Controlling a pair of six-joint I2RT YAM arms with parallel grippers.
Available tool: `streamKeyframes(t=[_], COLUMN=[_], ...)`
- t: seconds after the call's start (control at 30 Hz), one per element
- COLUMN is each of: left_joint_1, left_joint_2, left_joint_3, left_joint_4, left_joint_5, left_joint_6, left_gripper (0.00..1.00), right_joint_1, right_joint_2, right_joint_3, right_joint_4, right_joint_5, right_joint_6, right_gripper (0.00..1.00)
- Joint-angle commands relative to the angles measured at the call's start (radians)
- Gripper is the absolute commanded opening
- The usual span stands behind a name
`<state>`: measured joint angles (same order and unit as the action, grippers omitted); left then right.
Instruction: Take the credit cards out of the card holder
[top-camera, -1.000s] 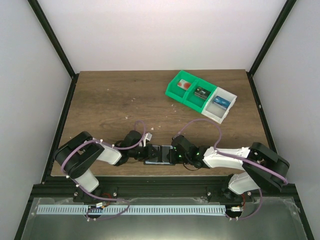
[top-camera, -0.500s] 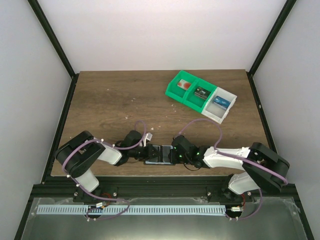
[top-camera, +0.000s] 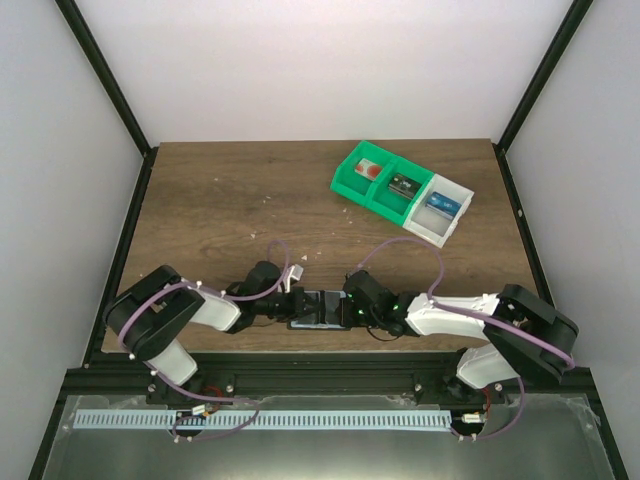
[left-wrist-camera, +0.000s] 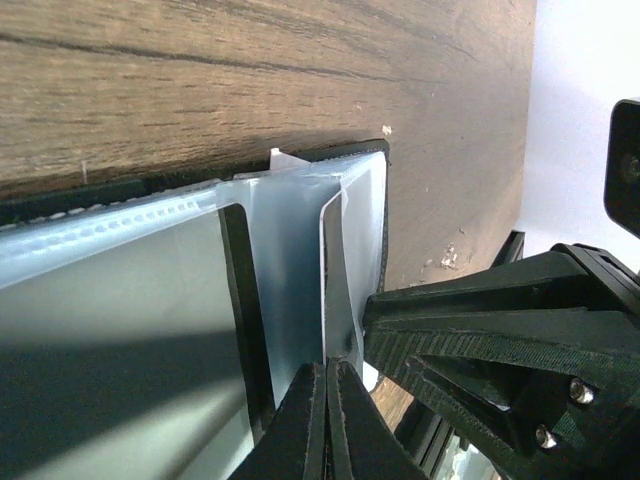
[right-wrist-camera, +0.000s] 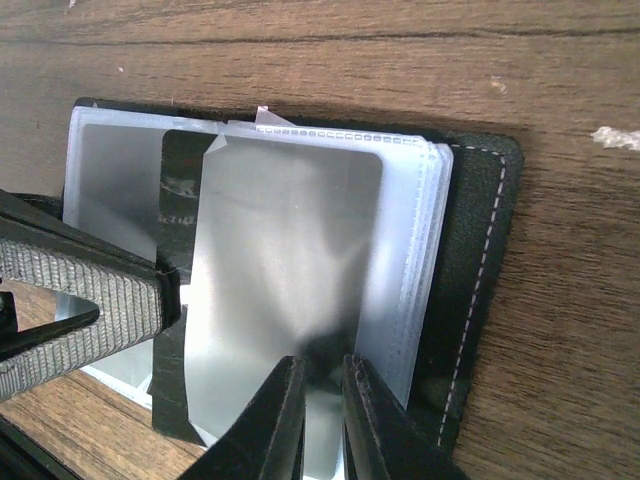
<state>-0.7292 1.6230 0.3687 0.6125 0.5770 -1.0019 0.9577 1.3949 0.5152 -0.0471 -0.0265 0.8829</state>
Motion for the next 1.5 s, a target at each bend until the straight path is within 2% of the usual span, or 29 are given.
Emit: streamKeyframes(t=[0.0, 0.37, 0.47, 0.6, 0.63, 0.7, 0.73, 1.03, 1.17, 1.47], left_joint_1=[0.001, 0.002, -0.001, -0.010, -0.012, -0.014, -0.014, -0.007, 0.021, 0.095], left_joint_2=[-0.017, -0.019, -0.004, 0.006, 0.004, -0.006, -0.015, -0.074, -0.103, -0.271], left_joint_3=[-0.028, -0.039, -0.028, -0.026, -0.021, -0.016, -0.018, -0.023, -0.023, -0.043], left_joint_4=[0.037, 0.059, 0.062, 0.116, 0.110, 0.085, 0.076, -0.010, -0.105, -0.259], left_joint_5=[-0.002, -0.008, 0.005, 0.028, 0.029, 0.021, 0.013, -0.039, -0.053, -0.108], left_joint_6=[-0.012, -0.036, -0.035, -0.054, -0.048, -0.032, -0.029, -0.010, 0.010, 0.043], left_gripper=[0.00, 0.00, 0.10, 0.16, 0.15, 0.03, 0.00, 0.00, 0.00, 0.00], right_joint_1=[-0.005, -0.005, -0.006, -0.006, -0.005, -0.006, -0.005, -0.005, -0.005, -0.005], right_joint_2=[0.014, -0.005, 0.000, 0.007, 0.010, 0.013, 0.015, -0.012, -0.013, -0.017], right_joint_3=[-0.035, -0.072, -0.072, -0.071, -0.069, -0.065, -0.066, -0.092, -0.088, -0.078], right_joint_4=[-0.012, 0.028, 0.035, 0.047, 0.047, 0.043, 0.039, 0.019, 0.010, 0.009], right_joint_5=[-0.005, -0.019, -0.021, -0.027, -0.029, -0.028, -0.025, -0.004, 0.002, 0.008], right_joint_6=[0.015, 0.012, 0.006, 0.009, 0.008, 0.003, 0.001, 0.025, 0.019, 0.002], right_gripper=[0.13, 0.13, 0.13, 0.13, 0.13, 0.13, 0.13, 0.12, 0.13, 0.13])
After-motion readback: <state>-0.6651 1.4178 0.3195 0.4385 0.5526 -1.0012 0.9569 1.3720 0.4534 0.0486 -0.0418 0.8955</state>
